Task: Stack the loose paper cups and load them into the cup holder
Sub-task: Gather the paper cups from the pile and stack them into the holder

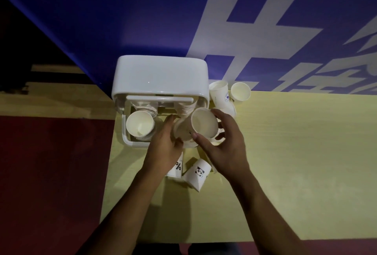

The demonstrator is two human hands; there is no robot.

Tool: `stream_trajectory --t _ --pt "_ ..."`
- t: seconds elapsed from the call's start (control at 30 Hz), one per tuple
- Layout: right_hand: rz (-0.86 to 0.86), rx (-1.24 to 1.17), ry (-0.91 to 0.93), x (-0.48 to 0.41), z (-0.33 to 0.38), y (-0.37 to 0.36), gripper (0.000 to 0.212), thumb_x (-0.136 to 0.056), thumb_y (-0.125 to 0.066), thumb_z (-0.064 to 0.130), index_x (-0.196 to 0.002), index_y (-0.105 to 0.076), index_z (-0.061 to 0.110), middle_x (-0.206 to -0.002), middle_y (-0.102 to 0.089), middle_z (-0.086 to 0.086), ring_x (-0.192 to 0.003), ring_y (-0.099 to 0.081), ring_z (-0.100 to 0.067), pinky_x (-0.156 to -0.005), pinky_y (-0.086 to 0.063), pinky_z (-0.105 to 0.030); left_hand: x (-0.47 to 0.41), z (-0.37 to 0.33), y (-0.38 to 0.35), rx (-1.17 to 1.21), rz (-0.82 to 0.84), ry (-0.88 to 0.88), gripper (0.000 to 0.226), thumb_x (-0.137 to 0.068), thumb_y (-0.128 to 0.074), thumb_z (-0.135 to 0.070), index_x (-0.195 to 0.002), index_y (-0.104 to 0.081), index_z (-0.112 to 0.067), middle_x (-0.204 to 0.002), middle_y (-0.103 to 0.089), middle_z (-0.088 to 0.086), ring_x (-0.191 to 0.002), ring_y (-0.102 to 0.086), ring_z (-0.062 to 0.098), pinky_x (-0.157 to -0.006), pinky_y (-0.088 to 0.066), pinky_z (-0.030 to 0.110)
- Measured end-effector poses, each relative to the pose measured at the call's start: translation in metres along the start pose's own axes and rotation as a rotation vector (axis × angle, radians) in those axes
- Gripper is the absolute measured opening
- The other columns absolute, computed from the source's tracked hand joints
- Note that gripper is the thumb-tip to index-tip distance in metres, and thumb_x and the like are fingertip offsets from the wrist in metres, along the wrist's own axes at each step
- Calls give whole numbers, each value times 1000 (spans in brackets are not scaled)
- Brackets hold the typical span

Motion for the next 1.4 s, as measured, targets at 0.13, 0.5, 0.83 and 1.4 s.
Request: stream_trajectory --t 0.13,0.5,0.83,1.4 --pt "91 78 45 -8 -9 -26 72 -79 -85 49 -139 -54 26 -130 -59 15 -115 -58 -4 -87 -52 -27 13 3 13 186 -114 82 42 -105 -53 -18 -146 -53 -25 -123 -58 -15 -103 -56 -7 -78 -37 -2" --pt "243 189 69 -12 -51 -62 74 -95 -66 54 -157 -38 23 -153 -52 6 -139 -48 -11 -110 -45 -35 -7 12 -12 161 21 105 37 -110 -36 -37 -145 -50 -38 -114 -69 -7 -105 -65 9 -86 -50 24" --pt "238 287 65 -9 -63 -69 68 -98 -57 57 -157 -38 27 -152 -53 5 -137 -50 -14 -104 -50 -45 -4 18 -14 75 20 72 41 -110 -41 -24 -149 -47 -33 -129 -66 -3 -109 -60 9 -87 -46 24" --pt "65 231 -114 26 -83 -15 58 -97 -66 47 -148 -51 23 -144 -57 5 -131 -54 -14 -104 -47 -32 26 -15 8 -79 -78 -62 43 -105 -51 -30 -147 -48 -24 -140 -58 0 -120 -52 6 -92 -45 24"
Point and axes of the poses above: each hand's wrist, its own x-axis away from the middle knuckle, its own y-axis out of the back of the hand, z = x × y, the point moved 6 cm from there along -x, towards the middle knuckle
